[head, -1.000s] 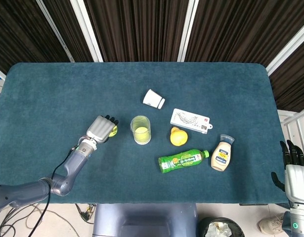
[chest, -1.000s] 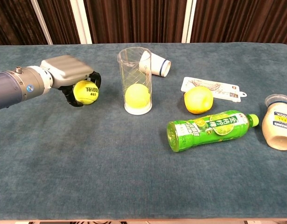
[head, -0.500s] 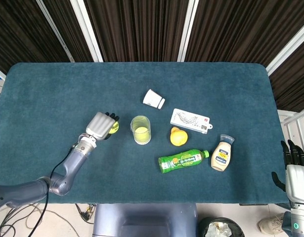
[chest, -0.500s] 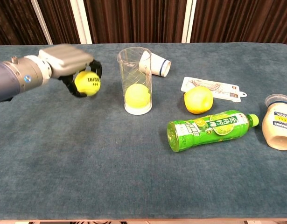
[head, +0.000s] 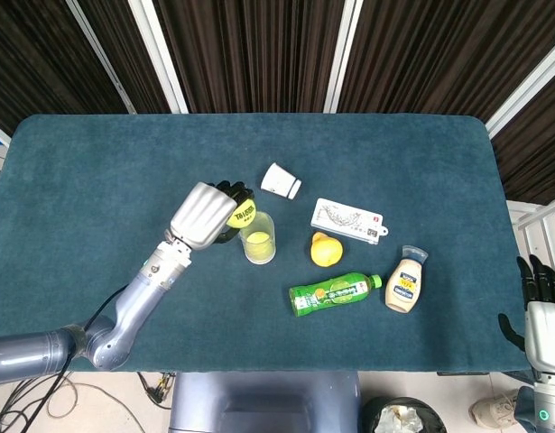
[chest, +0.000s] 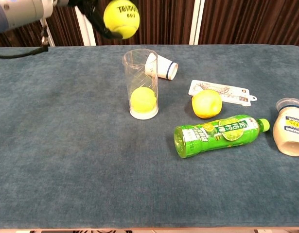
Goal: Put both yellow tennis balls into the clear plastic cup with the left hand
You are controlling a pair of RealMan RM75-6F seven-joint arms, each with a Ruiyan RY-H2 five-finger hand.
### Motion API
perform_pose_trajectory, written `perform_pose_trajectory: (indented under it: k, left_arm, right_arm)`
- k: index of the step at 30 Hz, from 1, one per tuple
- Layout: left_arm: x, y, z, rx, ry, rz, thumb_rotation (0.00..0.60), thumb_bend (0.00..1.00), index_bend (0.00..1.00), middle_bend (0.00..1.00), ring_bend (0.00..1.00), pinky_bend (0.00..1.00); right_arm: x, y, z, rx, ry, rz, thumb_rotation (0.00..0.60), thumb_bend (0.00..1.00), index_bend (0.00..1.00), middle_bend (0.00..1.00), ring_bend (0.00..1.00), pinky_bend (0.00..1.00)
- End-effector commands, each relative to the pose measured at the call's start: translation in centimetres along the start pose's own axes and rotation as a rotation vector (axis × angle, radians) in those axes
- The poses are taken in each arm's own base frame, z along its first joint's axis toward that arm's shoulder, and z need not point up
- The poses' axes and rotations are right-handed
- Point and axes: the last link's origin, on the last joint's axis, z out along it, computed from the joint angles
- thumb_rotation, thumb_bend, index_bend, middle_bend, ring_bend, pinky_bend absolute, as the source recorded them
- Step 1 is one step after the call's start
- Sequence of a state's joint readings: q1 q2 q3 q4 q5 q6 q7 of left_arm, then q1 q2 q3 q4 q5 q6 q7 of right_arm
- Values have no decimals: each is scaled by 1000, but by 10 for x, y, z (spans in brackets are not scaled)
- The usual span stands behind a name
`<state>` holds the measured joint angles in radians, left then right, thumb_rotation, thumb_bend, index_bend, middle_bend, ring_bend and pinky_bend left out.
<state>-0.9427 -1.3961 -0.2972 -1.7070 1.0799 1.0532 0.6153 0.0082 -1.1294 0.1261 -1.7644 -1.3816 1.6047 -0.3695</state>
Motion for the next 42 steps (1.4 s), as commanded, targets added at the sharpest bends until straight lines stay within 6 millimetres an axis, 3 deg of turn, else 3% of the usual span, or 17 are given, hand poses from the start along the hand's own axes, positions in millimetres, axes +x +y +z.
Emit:
perform_pose_trajectory:
  k: [1, 17, 21, 27, 30, 38, 42]
  left_arm:
    - [8, 8, 5, 1, 6, 22, 600, 338, 482, 485, 434, 682]
    - [-18, 35, 13, -6, -72, 35, 600, 322, 466, 461, 411, 661]
    - [-19, 36, 12, 12, -109, 36, 600, 194, 409, 385, 334, 564]
    - [-15, 34, 12, 42, -135, 41, 600, 35, 329, 222, 185, 435]
    - [-13, 35, 11, 47, -155, 36, 600, 1, 295, 149, 113, 386]
    - [9, 33, 4, 49, -97, 16, 600, 0, 288, 134, 104, 368]
    - [21, 14, -24, 77, -40, 107, 600, 1, 273, 133, 104, 368]
  right_arm:
    - [0, 1, 0, -3, -3, 1, 600, 340, 28, 75, 118, 71]
    - [0, 3, 2, -10, -4, 6, 600, 340, 28, 75, 119, 71]
    - [1, 3, 2, -9, 0, 7, 600, 340, 28, 75, 119, 72]
    - [2, 4, 2, -12, 3, 8, 600, 340, 28, 75, 118, 71]
    - [1, 4, 2, -13, 0, 7, 600, 339, 27, 75, 118, 72]
    - [1, 3, 2, -11, 0, 6, 600, 341, 28, 75, 119, 72]
    - [0, 2, 1, -5, -3, 3, 600, 339, 28, 75, 119, 71]
